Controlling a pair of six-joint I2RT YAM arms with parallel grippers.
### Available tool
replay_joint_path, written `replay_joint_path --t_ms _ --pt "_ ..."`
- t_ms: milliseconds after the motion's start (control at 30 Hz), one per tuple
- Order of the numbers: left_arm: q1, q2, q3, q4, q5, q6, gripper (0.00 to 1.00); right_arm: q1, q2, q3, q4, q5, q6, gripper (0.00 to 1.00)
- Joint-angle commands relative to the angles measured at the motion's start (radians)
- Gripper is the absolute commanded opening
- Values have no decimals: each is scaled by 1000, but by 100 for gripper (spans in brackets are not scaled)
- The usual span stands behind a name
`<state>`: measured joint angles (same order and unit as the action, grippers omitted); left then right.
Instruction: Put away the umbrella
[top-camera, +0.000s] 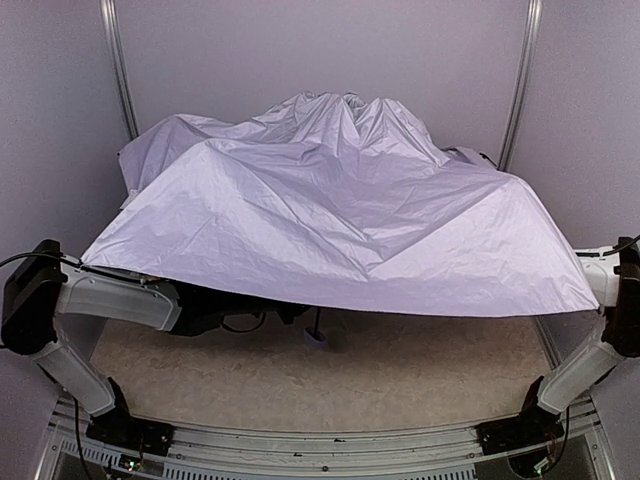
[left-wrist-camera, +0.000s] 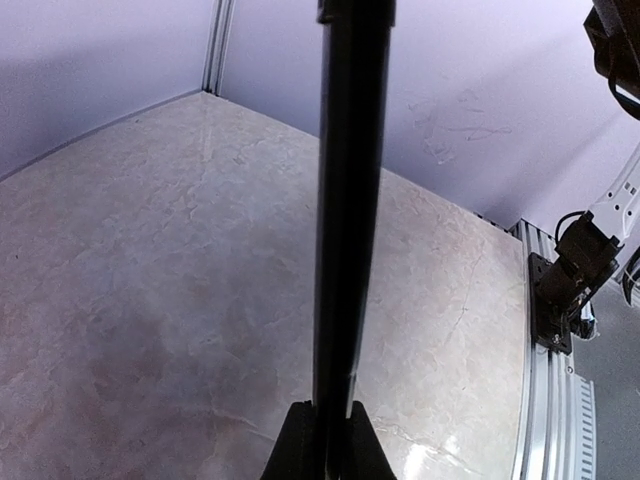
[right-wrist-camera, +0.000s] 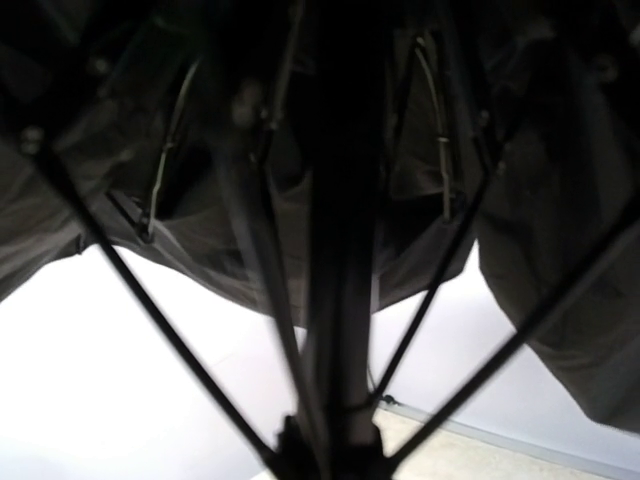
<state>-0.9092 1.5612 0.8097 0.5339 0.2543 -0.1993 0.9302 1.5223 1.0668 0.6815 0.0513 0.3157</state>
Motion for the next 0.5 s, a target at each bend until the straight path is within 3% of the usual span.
replay_joint_path --t_ms 0,333,467 --pt "59 -86 172 578 -93 -51 0 70 114 -159 -422 -141 0 3" --pt "59 14 232 586 -57 -42 0 75 145 -200 -396 -100 28 11" --pt "60 39 196 572 -62 -13 0 68 112 -201 -372 -61 28 7"
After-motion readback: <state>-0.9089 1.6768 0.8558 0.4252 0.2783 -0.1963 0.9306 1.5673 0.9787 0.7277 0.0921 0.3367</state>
